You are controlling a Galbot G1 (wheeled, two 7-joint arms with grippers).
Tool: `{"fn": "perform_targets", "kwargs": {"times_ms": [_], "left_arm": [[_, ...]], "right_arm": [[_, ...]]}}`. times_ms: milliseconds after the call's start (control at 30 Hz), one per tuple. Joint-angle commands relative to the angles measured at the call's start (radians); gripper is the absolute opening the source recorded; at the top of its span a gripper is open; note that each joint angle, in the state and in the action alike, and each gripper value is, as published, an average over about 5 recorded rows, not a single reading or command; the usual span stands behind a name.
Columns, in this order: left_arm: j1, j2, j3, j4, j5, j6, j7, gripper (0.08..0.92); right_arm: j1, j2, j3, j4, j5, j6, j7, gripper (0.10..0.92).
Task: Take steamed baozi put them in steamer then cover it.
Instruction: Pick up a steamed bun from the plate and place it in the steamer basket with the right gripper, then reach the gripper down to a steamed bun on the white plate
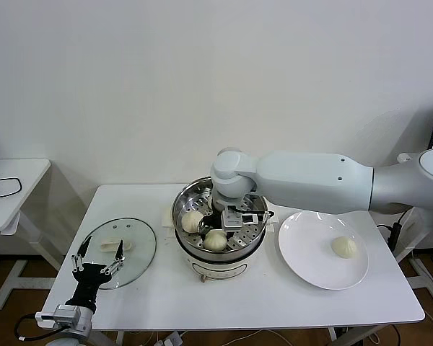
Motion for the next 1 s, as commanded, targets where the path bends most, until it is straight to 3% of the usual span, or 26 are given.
{"fn": "perform_targets", "kwargs": {"times_ms": [33, 167, 400, 700, 833, 1000], "left_arm": [[0.0, -0.001, 0.0, 0.004, 0.001, -0.002, 0.0, 0.823], [0.002, -0.003, 0.003, 0.002, 0.002, -0.003, -0.001, 0.823], [0.006, -0.005, 0.027, -0.009, 0.008, -0.001, -0.009, 0.823], [0.021, -0.007, 0.044, -0.041, 0.014, -0.001, -0.015, 0.823], [0.028, -0.01, 0.047, -0.051, 0.016, -0.003, -0.016, 0.823], [0.033, -0.012, 0.05, -0.055, 0.022, -0.005, -0.018, 0.823]], "right_arm": [[-0.021, 0.013, 0.005, -0.026, 0.005, 0.003, -0.007, 0.756], [0.003, -0.034, 0.028, -0.002, 0.062, -0.001, -0.018, 0.815], [0.132, -0.229, 0.109, 0.059, 0.246, -0.08, -0.105, 0.823], [0.108, -0.542, 0.141, -0.04, 0.437, -0.404, -0.243, 0.823], [-0.032, -0.611, 0.219, -0.154, 0.39, -0.449, -0.271, 0.823], [-0.286, -0.655, 0.424, -0.276, 0.203, -0.474, -0.293, 0.823]]}}
